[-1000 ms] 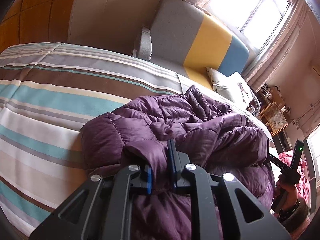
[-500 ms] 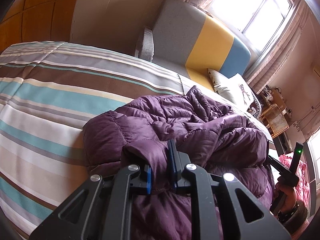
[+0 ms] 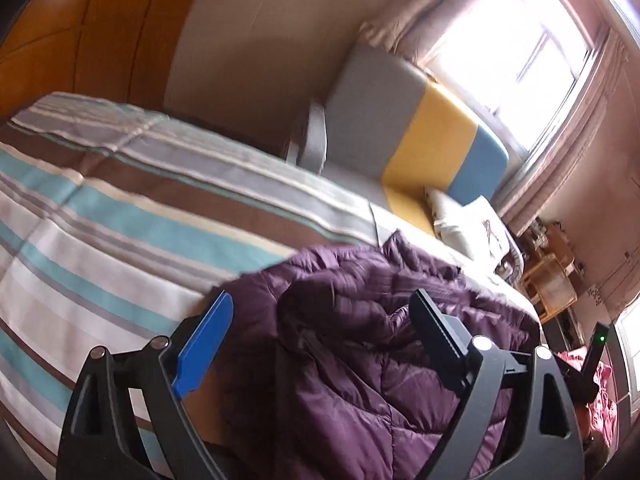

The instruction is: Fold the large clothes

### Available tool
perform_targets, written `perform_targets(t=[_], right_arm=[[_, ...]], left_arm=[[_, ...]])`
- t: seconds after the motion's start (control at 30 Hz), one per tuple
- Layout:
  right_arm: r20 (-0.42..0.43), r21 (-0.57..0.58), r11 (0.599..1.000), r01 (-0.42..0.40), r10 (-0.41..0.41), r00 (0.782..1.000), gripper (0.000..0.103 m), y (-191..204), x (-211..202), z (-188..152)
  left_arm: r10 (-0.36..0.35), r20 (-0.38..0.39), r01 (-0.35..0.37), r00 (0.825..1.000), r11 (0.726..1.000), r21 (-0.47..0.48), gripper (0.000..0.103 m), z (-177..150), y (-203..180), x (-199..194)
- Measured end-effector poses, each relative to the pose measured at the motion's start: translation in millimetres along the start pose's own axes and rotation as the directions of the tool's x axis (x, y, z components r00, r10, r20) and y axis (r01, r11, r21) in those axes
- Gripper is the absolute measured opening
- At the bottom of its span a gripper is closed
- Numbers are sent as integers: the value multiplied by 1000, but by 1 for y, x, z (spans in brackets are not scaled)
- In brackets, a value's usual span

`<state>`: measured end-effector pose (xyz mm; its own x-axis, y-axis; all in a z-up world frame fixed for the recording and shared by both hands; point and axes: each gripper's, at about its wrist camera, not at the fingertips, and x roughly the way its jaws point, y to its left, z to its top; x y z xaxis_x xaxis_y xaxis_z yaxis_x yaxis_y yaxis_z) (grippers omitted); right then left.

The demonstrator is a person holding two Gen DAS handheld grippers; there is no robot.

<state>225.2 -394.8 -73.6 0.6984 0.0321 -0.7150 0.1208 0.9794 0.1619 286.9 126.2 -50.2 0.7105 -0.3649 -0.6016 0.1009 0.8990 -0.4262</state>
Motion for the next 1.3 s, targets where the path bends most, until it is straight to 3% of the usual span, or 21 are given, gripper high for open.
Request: perform_targets(t=[0.13, 0.2, 0.3, 0.4, 0.63, 0.83, 1.03, 1.3], right_arm=[[13, 152, 977, -150, 150, 989, 19, -22, -6, 3], [42, 258, 928, -267, 266, 963, 23, -39, -7, 2], [131, 423, 776, -469, 459, 879, 23, -66, -6, -8], [176, 486, 686, -542, 530, 829, 23, -78, -6, -14], [155, 487, 673, -556, 560, 814, 23, -72, -5, -16], [136, 477, 699, -534, 541, 830, 23, -64, -2, -15], [103, 442, 752, -489, 499, 860, 23, -59, -2, -10], [99, 424, 762, -489, 498, 861, 23, -55, -3, -5]], left_arm=[[52, 0, -52, 999, 998, 18, 89, -1, 2, -11], [60, 8, -60, 998, 997, 53, 90, -8, -3, -15], [35, -2, -34, 999, 996, 81, 90, -22, -10, -18], [8, -20, -6, 1000, 996, 89, 90, -38, -16, -17], [-20, -58, 25, 998, 996, 81, 90, -60, -22, -11], [-20, -63, 25, 998, 997, 75, 90, -63, -27, -14], [-21, -67, 27, 998, 995, 98, 90, -63, -35, -15], [-21, -73, 29, 997, 993, 116, 90, -63, -43, -17]])
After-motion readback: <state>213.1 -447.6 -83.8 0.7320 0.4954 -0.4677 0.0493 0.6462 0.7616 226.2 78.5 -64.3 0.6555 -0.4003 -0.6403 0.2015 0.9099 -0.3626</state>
